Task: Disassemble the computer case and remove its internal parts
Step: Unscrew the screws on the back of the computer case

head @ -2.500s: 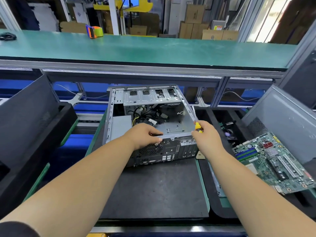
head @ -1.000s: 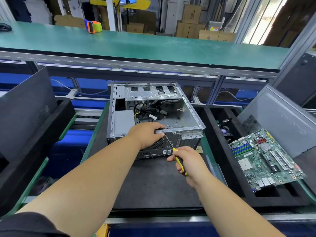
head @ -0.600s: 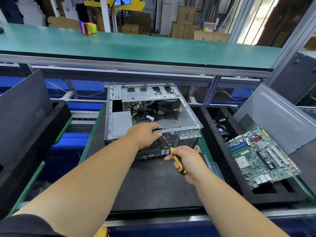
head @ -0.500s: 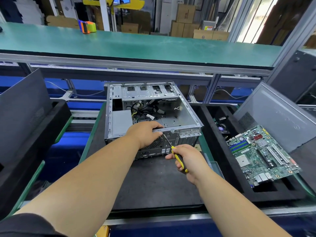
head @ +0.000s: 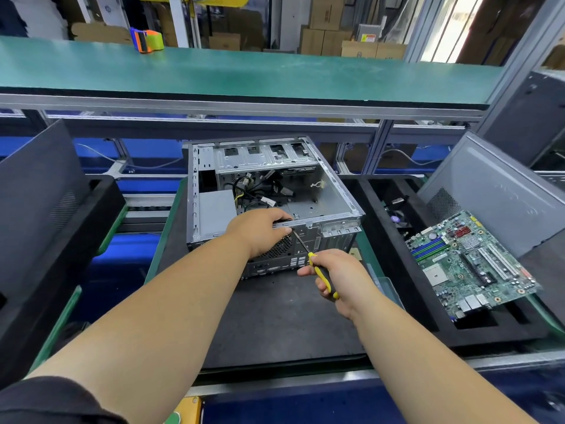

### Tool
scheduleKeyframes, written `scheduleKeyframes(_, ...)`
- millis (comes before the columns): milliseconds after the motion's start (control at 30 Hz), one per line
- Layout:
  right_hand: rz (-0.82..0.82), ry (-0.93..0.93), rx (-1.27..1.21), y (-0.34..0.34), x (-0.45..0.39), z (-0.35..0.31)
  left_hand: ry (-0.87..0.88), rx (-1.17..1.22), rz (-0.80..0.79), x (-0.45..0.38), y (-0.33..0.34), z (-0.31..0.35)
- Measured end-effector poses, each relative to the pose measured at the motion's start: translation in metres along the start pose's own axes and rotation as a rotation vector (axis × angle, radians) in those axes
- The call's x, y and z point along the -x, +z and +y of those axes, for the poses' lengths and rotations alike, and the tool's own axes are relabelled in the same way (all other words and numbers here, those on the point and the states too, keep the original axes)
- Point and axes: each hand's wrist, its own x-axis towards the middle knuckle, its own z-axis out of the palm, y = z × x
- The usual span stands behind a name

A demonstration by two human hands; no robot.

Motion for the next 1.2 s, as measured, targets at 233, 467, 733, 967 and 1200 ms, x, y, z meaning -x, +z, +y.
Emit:
scheduleKeyframes(233, 0.016, -0.015, 0.021, 0.001, 0.001, -0.001, -0.006, -0.004, -0.014, 0.0, -0.001, 0.001)
scheduleKeyframes(467, 0.115, -0.066, 0.082, 0.007, 0.0, 0.002, 0.002, 0.006, -0.023, 0.001, -0.003, 0.002)
scheduleKeyframes(733, -0.044, 0.309, -0.294, 0.017, 0.004, -0.005, 0.016, 0.011, -0.023, -0.001, -0.003, 0.0)
scheduleKeyframes(967, -0.016, 0.256, -0.255, 0.018, 0.004, -0.003, 0.009, 0.015, -0.037, -0.003, -0.003, 0.0)
scheduleKeyframes(1200, 0.013, 0.113, -0.104, 0.021, 0.001, 0.001, 0.087, -0.049, -0.025, 0.001, -0.001, -0.002)
